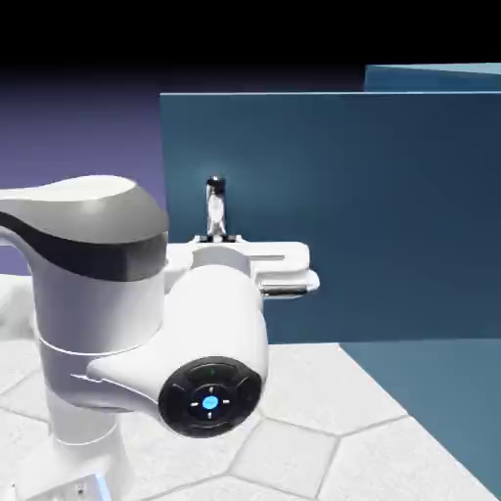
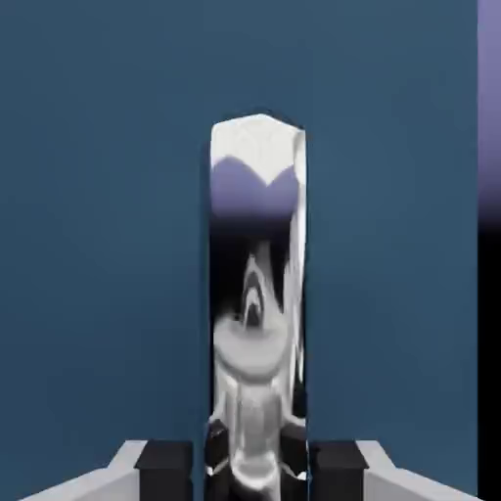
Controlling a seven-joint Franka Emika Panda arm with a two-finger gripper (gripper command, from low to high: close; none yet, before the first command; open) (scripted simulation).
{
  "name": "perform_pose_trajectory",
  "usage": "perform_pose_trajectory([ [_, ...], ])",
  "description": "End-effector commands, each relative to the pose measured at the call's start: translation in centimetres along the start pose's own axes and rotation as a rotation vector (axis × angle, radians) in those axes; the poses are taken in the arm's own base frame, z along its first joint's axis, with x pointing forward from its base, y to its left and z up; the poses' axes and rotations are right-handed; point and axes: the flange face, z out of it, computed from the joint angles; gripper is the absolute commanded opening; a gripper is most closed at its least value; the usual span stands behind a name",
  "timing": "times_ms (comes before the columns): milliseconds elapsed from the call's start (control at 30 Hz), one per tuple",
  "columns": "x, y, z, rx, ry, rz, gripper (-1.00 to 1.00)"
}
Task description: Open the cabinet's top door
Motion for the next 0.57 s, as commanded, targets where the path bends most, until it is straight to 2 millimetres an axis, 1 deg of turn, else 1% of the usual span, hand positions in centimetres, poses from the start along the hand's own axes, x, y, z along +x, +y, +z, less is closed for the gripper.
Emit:
perform_pose_trajectory([
  [0, -0.2, -0.2, -0.8, -0.013, 0.013, 0.000, -1.00],
  [267, -1.9, -1.9, -6.9, -0.105, 0.105, 0.000, -1.00],
  [533, -3.8, -3.8, -11.8, -0.183, 0.183, 0.000, -1.00],
])
